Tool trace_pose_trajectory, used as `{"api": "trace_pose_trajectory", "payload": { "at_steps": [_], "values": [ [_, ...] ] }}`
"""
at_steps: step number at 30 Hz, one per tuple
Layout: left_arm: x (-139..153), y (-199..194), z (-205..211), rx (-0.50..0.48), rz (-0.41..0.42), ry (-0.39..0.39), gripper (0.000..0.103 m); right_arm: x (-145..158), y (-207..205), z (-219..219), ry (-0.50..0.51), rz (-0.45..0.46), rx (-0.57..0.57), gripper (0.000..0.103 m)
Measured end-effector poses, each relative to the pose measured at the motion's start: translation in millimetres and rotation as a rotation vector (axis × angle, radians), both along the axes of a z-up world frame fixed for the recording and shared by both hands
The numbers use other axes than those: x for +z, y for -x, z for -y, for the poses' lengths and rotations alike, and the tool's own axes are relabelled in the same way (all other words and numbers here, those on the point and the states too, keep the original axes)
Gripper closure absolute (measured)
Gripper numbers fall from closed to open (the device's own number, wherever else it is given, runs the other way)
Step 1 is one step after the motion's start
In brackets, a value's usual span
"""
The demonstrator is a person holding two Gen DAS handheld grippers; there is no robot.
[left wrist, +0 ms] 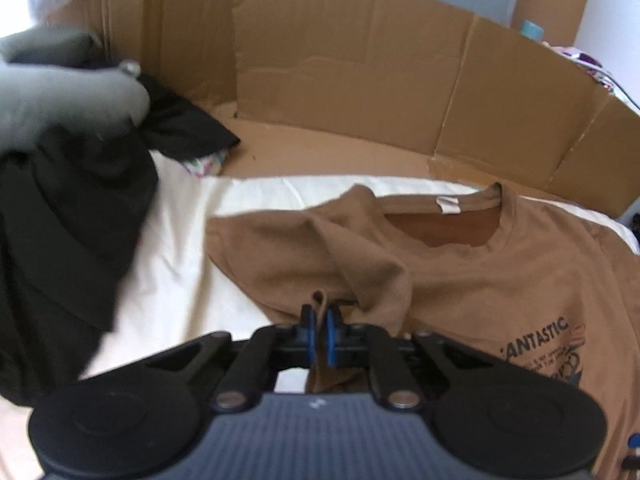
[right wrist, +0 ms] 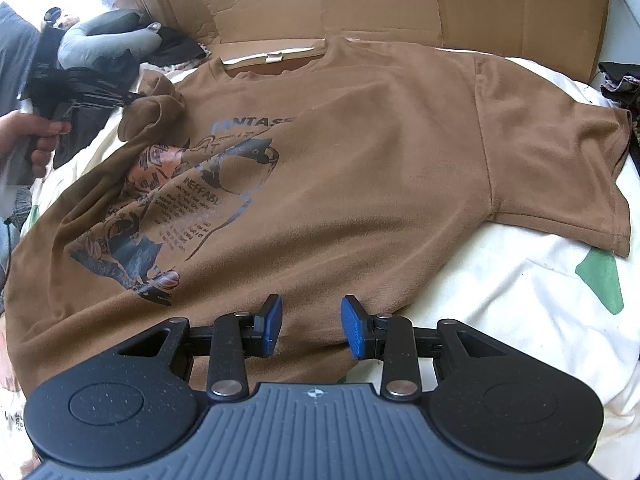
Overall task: Fold clothes
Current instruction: 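Lift the hem corner with the left gripper toward the collar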
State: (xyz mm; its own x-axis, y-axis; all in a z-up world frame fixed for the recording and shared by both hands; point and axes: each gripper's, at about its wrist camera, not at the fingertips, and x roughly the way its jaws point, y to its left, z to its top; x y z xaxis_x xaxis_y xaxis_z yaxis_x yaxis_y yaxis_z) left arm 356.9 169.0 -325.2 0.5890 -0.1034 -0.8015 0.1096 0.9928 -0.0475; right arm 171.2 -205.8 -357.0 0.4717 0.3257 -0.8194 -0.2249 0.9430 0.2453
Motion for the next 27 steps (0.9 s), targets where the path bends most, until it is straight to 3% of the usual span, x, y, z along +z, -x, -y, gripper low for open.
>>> {"api": "trace_pose_trajectory", "payload": {
  "at_steps": [7, 13, 19, 27],
  "values": [
    [60.5, 15.1, -37.1, 0.067, 0.071, -0.075, 0.097, 7.8, 0.9, 2.0, -0.022, 0.018, -0.025, 0.063],
    [93.7, 27.1, -75.2, 0.168, 0.067, -0.145, 0.097, 7.1, 2.1, 1.9, -0.029, 0.015, -0.035, 0.063],
    [91.1, 34.9, -114.1, 0.268, 0.025, -0.209, 0.097, 3.8, 1.5, 3.2, -0.012, 0.002, -0.031, 0.063],
    [61.2, 29.7, -152.1, 0.351, -0.033, -0.254, 0.097, -2.0, 1.3, 7.0, 0.0, -0.023, -0.045, 0.063]
  ]
}}
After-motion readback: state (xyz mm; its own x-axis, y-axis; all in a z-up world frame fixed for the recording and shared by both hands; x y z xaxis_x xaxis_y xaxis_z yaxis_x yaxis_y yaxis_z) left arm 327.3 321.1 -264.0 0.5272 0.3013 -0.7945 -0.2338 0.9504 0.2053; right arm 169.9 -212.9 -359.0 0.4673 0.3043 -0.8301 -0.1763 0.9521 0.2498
